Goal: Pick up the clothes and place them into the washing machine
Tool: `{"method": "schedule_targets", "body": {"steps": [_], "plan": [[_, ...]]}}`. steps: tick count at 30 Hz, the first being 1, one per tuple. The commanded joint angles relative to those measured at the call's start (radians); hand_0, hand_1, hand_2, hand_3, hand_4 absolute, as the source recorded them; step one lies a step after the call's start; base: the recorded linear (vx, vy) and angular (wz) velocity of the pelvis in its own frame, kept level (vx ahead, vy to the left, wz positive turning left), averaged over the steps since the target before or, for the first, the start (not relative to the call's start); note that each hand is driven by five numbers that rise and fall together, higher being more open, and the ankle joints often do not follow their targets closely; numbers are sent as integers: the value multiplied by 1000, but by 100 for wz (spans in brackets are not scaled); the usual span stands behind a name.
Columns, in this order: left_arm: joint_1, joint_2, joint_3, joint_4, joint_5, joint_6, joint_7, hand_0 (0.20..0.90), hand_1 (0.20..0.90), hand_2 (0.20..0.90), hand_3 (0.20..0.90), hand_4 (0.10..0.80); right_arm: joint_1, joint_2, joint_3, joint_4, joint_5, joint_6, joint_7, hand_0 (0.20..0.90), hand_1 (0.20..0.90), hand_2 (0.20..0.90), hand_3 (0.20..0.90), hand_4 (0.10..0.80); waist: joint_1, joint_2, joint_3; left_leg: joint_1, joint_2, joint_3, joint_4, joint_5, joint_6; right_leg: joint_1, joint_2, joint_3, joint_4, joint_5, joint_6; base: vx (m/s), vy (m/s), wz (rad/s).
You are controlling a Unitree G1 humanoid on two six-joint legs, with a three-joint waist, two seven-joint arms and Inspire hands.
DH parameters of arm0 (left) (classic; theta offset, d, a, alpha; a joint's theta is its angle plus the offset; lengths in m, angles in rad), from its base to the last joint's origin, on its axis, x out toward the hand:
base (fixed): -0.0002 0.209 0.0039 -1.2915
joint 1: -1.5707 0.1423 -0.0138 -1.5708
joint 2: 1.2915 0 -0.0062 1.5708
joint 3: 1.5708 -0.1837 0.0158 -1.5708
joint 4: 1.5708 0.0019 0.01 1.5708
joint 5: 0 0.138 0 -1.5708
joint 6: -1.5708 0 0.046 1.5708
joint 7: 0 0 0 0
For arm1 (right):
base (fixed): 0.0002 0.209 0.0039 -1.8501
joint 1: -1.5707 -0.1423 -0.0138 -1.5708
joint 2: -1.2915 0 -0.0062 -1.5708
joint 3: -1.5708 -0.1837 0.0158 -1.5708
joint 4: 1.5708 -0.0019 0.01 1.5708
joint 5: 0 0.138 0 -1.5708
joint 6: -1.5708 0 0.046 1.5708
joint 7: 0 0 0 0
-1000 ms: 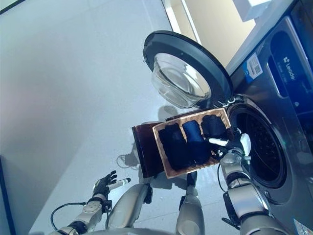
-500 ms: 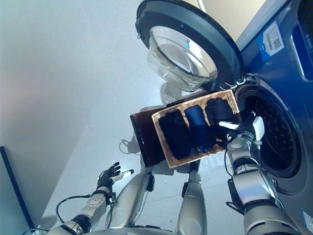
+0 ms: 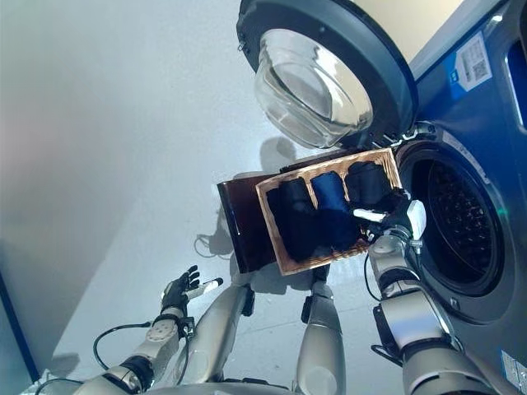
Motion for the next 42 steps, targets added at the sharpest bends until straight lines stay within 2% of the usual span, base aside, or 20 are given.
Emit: {"method": "schedule_targets", "body": {"steps": [1,8,20,33,38,42], "plan": [[14,-1,44,55,-24,-23,24,900,900,900,900,800,20,-72,17,-36,13,-36,-62,900,900,900,900,800,2,-26,-39,-68,-9,25,135,-93,-83,13,-37,0,-183,208,-8,6,12,6],[47,-1,41,30,-40,-27,20,900,900,900,900,800,5,-102,-11,-21,43,-38,-84,900,900,900,900,800,5,-10,-32,-91,-13,27,133,-91,-81,-13,-38,6,-176,203,-12,8,6,0],[41,-5,25,10,-62,-29,24,900,900,900,900,800,-19,-140,-16,-60,41,-35,-118,900,900,900,900,800,-9,2,-30,-128,-17,41,142,-101,-76,-61,-36,30,-166,199,-15,11,10,-5],[55,-12,22,-33,-115,-39,55,900,900,900,900,800,25,-138,-62,-367,-60,19,-259,900,900,900,900,800,-47,-2,-30,-188,-15,49,150,-108,-72,-141,-19,49,-146,191,-18,6,-1,-3],[75,-10,19,-96,-107,-50,71,900,900,900,900,800,91,-138,-125,-553,-189,97,-349,900,900,900,900,800,-51,3,-37,-212,-16,51,153,-113,-66,-173,-15,54,-138,186,-17,-3,1,-2],[83,-12,10,-126,-91,-68,87,900,900,900,900,800,126,-139,-179,-623,-302,163,-428,900,900,900,900,800,-47,11,-46,-232,-19,51,154,-114,-63,-198,-13,56,-131,183,-15,-2,0,-2]]}}
